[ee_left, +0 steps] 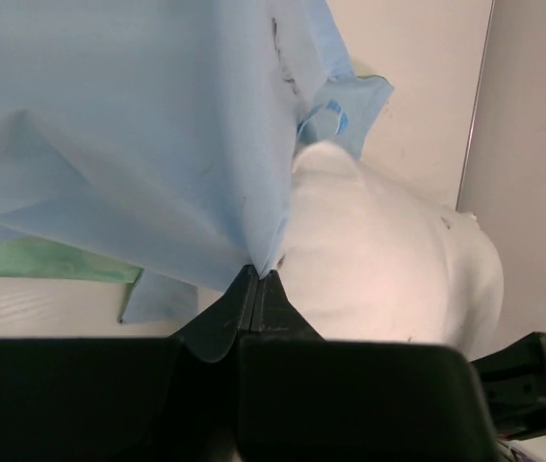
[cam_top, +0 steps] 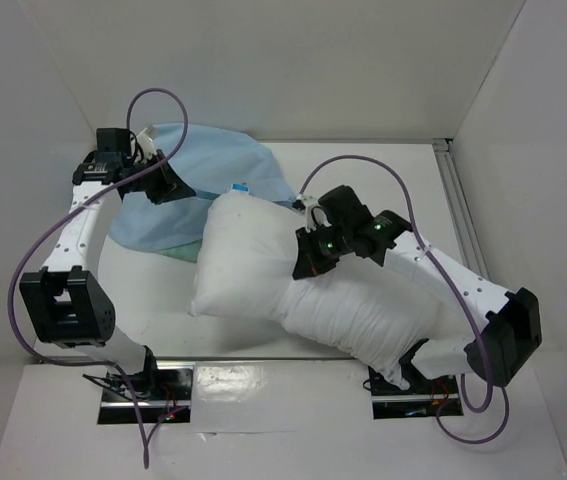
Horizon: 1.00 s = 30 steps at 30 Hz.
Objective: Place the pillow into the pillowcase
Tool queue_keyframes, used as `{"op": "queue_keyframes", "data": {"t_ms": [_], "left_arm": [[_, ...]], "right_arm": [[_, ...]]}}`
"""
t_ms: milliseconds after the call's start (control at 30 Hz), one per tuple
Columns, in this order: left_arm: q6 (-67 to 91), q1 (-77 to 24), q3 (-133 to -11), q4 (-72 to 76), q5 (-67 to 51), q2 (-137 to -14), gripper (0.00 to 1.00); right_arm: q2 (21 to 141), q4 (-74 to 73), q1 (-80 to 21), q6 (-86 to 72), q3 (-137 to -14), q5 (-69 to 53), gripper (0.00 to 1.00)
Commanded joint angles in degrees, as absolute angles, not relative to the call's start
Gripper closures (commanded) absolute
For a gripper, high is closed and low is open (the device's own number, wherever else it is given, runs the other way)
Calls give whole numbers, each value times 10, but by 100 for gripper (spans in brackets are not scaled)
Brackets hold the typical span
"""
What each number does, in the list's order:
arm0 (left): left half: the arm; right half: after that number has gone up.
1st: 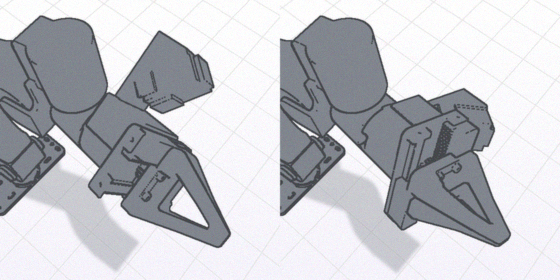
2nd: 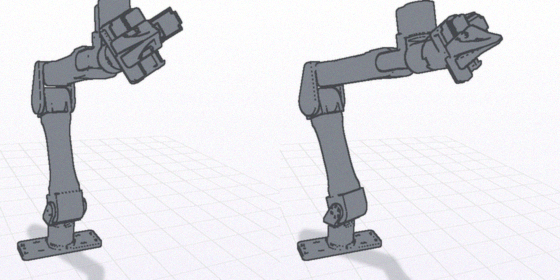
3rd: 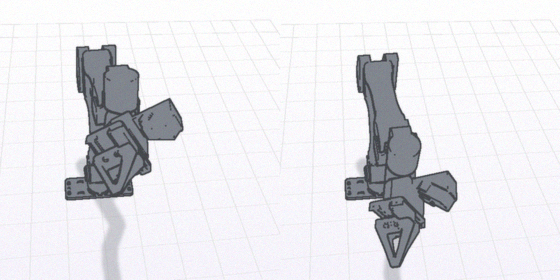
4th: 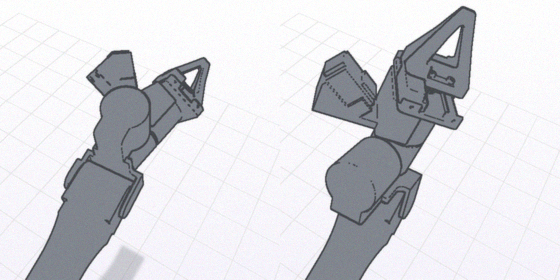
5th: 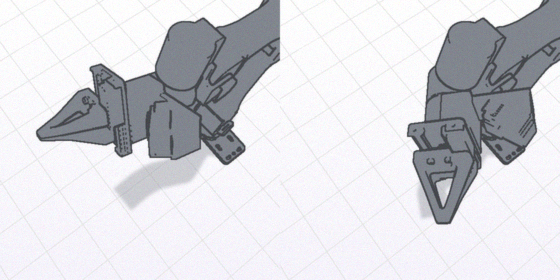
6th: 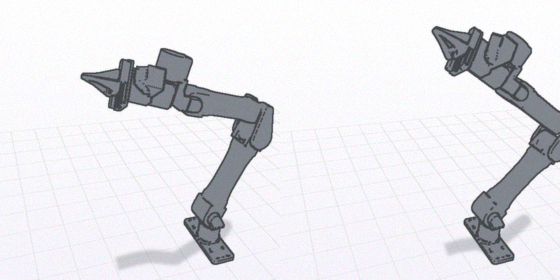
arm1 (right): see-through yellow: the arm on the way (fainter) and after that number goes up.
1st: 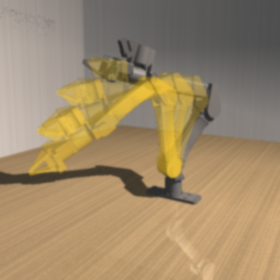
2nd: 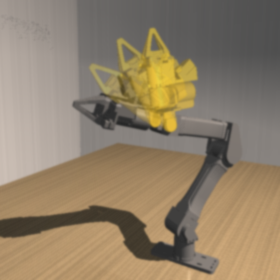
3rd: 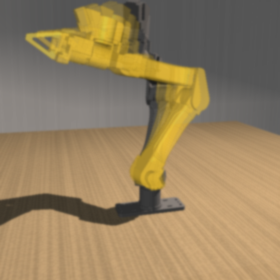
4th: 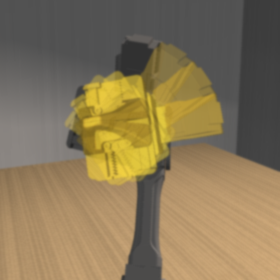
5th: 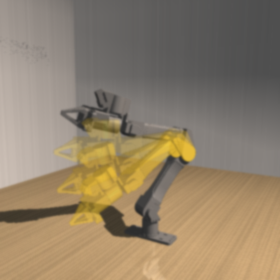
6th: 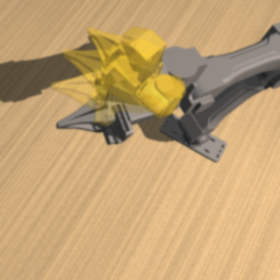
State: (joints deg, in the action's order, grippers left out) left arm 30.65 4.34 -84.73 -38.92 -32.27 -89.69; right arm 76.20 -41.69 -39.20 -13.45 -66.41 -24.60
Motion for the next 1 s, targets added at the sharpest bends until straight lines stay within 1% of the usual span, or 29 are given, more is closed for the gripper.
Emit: {"op": "queue_keyframes", "data": {"t_ms": [0,100,267,367,500,567,600,633,667,700,733,767,800,833,867,900,967], "left_arm": [[277,54,-832,-380,-326,-858,100],[265,54,-826,-391,-317,-852,100],[252,54,-810,-397,-325,-846,100],[252,54,-810,-397,-331,-846,100],[247,54,-805,-397,-354,-846,100],[247,54,-805,-391,-373,-846,100],[253,54,-805,-385,-387,-846,100],[253,54,-805,-385,-388,-846,100],[253,54,-805,-385,-395,-853,100],[253,48,-805,-385,-396,-859,100],[258,48,-805,-385,-396,-859,100],[258,42,-805,-385,-396,-859,100],[258,36,-805,-380,-396,-864,100],[264,36,-800,-380,-396,-864,100],[264,30,-800,-374,-396,-864,100],[264,22,-800,-374,-396,-870,100],[269,17,-808,-374,-396,-876,100]], "right_arm": [[769,-527,-347,-116,-692,-208,100],[769,-540,-305,-88,-712,-253,100],[784,-576,-252,-62,-735,-238,100],[795,-581,-241,-56,-735,-222,100],[809,-587,-248,-77,-741,-164,100],[823,-592,-257,-97,-756,-93,100],[824,-598,-262,-105,-765,-80,92],[830,-599,-262,-114,-792,-80,78],[830,-599,-272,-114,-810,-80,43],[824,-588,-281,-124,-829,-75,27],[824,-588,-305,-132,-849,-75,19],[838,-588,-318,-139,-899,-69,15],[852,-596,-331,-139,-925,-69,5],[868,-603,-365,-150,-950,-59,3],[886,-611,-381,-150,-994,-47,3],[920,-618,-394,-156,-1011,-24,2],[948,-613,-409,-156,-1030,11,1]]}}
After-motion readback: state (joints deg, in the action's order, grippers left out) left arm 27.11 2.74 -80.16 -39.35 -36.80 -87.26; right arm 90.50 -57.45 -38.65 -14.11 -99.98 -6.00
